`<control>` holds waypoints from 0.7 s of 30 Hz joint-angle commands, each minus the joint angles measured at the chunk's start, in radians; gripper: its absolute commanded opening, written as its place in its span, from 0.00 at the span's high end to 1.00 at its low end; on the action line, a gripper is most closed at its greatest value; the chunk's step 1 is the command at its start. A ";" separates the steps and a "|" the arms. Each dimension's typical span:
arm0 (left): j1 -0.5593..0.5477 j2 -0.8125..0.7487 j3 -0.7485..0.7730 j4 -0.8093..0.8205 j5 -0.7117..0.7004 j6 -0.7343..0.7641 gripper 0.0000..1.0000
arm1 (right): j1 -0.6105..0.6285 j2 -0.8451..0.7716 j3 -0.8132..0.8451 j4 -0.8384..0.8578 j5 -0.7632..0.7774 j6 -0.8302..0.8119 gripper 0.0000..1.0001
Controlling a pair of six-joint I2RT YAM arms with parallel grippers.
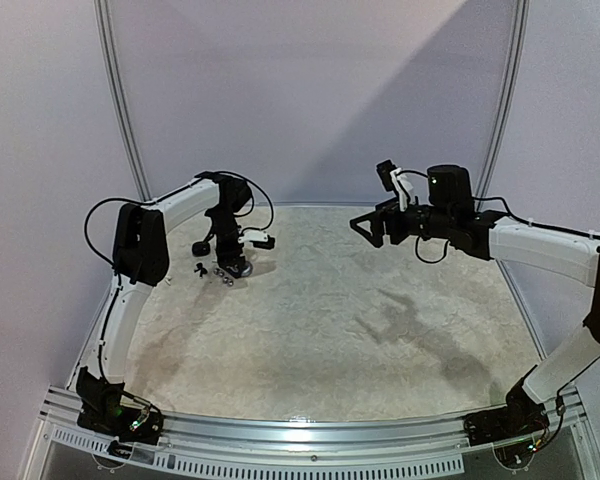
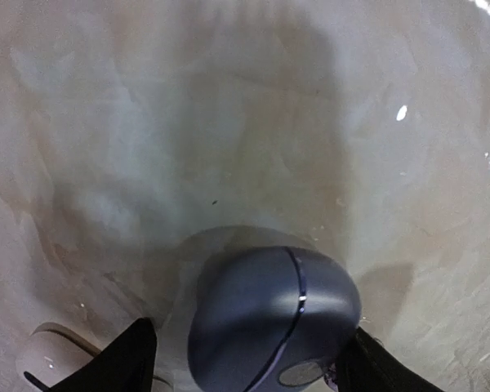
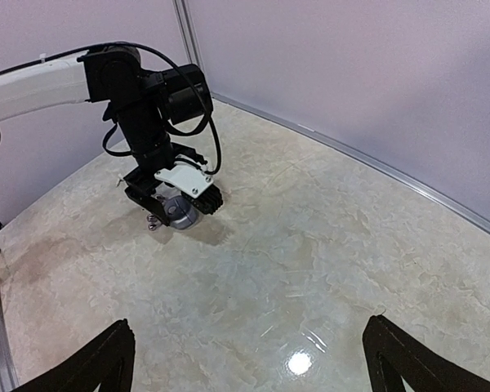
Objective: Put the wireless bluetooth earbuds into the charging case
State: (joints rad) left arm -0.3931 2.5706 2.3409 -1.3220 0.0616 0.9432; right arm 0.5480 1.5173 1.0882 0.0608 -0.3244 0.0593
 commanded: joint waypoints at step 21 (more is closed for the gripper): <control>-0.044 -0.320 -0.130 0.212 0.075 -0.162 0.99 | 0.009 0.062 0.283 -0.222 0.122 0.140 0.01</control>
State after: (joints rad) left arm -0.4156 2.4733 2.2360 -1.2243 0.0704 0.8680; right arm 0.5499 1.5723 1.2659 -0.0635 -0.2630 0.1135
